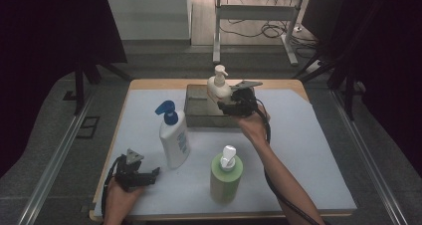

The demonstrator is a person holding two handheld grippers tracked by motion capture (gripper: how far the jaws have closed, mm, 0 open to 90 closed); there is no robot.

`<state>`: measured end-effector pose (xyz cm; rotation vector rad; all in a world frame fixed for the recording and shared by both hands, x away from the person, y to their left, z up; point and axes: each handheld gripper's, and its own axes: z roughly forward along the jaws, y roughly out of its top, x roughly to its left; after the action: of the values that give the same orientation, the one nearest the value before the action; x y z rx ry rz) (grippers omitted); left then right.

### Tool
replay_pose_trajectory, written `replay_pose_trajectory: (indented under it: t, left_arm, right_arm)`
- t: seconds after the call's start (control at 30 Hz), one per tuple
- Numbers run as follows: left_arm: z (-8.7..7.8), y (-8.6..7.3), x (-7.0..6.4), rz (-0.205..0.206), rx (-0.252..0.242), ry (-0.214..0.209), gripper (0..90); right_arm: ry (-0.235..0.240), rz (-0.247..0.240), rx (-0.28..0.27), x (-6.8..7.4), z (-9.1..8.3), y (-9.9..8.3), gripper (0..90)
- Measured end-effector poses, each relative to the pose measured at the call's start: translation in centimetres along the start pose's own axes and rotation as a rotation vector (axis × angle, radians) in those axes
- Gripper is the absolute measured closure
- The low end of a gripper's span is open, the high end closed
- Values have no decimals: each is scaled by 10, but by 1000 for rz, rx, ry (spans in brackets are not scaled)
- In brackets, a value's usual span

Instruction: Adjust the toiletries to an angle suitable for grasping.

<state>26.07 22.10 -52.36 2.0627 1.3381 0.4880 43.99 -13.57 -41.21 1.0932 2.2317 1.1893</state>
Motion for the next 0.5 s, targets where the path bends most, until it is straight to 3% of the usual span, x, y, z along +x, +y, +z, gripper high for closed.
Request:
replay_pose_trajectory:
  t: [0.17, 0.5]
  left_arm:
    - [0, 0, 0, 2, 0, 1, 115]
    - [0, 0, 0, -1, 0, 0, 115]
  right_arm:
    - [30, 9, 0, -4, -11, -7, 483]
    - [20, 11, 35, -12, -19, -17, 677]
